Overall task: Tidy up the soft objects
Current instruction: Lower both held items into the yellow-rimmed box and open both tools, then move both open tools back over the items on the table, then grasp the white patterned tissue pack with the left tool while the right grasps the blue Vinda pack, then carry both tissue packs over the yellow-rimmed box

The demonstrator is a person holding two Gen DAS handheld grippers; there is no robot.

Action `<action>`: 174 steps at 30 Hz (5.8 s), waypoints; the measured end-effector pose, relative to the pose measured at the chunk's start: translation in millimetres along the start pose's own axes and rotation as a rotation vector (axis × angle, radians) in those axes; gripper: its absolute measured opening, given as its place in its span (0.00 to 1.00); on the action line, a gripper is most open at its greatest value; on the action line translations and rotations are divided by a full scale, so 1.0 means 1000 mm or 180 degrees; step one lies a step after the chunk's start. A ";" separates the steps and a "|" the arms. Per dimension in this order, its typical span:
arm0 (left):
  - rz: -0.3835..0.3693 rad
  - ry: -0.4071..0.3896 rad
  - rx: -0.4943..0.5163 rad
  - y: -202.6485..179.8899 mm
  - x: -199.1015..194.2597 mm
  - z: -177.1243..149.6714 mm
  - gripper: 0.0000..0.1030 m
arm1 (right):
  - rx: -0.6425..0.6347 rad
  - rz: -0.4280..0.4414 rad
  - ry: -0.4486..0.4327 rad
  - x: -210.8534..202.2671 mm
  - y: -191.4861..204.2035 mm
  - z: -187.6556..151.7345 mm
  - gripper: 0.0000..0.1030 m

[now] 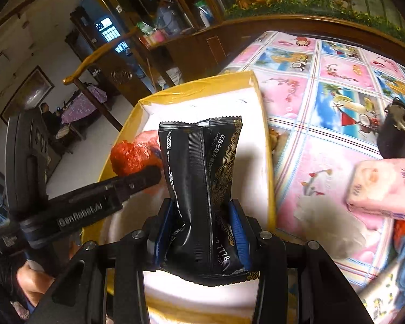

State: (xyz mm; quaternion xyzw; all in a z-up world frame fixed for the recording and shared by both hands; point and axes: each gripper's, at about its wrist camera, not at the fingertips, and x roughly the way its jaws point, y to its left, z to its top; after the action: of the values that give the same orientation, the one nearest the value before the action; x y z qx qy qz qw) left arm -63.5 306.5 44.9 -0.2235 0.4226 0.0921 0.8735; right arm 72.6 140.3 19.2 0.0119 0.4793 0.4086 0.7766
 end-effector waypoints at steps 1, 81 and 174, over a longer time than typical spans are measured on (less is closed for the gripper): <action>0.0011 0.0014 -0.0025 0.002 0.002 0.003 0.38 | -0.0004 -0.0021 0.0009 0.002 0.000 0.000 0.44; -0.0448 0.0341 0.2234 -0.272 0.060 -0.135 0.59 | 0.1297 -0.1369 -0.1161 -0.258 -0.271 -0.156 0.71; 0.0390 -0.0305 0.0336 -0.011 -0.016 0.014 0.50 | -0.0042 -0.0041 -0.0276 -0.002 -0.009 0.011 0.58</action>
State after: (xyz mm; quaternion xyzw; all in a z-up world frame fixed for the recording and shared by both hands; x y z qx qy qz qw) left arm -60.0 303.4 67.9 -0.1463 0.3974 0.1335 0.8960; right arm 85.8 137.1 22.9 0.0215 0.4425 0.4059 0.7993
